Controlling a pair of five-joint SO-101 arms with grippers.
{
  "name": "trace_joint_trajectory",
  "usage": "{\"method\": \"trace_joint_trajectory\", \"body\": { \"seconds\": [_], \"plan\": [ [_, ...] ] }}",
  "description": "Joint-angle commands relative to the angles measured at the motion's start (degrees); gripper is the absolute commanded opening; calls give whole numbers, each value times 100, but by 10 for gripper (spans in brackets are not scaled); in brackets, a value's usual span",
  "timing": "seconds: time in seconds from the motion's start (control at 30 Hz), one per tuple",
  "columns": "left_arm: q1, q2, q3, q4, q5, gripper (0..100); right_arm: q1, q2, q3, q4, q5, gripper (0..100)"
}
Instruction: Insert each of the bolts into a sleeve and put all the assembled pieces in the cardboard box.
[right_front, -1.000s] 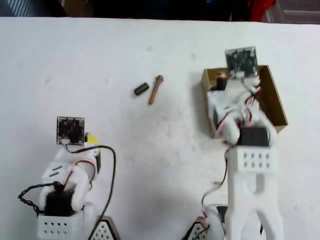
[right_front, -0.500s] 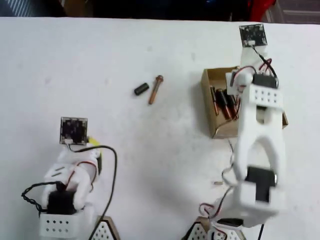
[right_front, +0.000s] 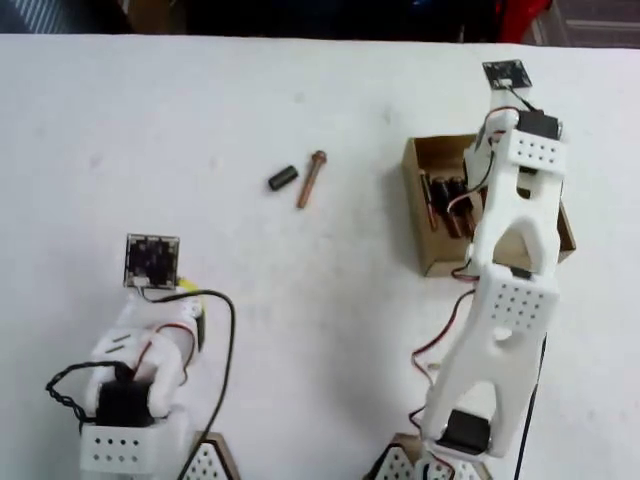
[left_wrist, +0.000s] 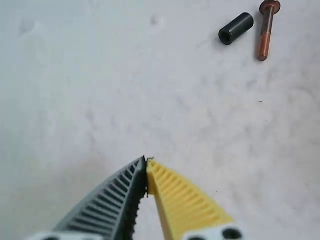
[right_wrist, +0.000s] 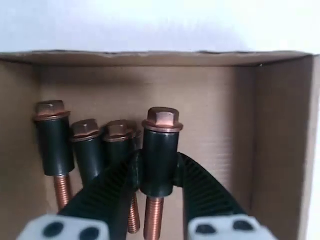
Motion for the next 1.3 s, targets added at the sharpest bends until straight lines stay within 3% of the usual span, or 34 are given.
{"method": "trace_joint_trajectory", "body": {
  "seconds": [0.0, 0.3, 0.53, 1.0, 1.27],
  "plan": [
    [-22, -57, -26, -149, -53, 23, 48, 523, -1415, 532, 246, 17],
    [-22, -57, -26, -149, -53, 23, 4, 1780, -3297, 1437, 396, 29],
    [-31, -57, -26, -149, -53, 23, -84, 1956, -3886, 1745, 396, 164],
    [-40, -57, -18, -149, -53, 23, -374, 1358, -4360, 2009, 352, 156],
    [-40, -57, -18, -149, -53, 23, -462, 426, -4352, 2018, -53, 156]
  ]
}}
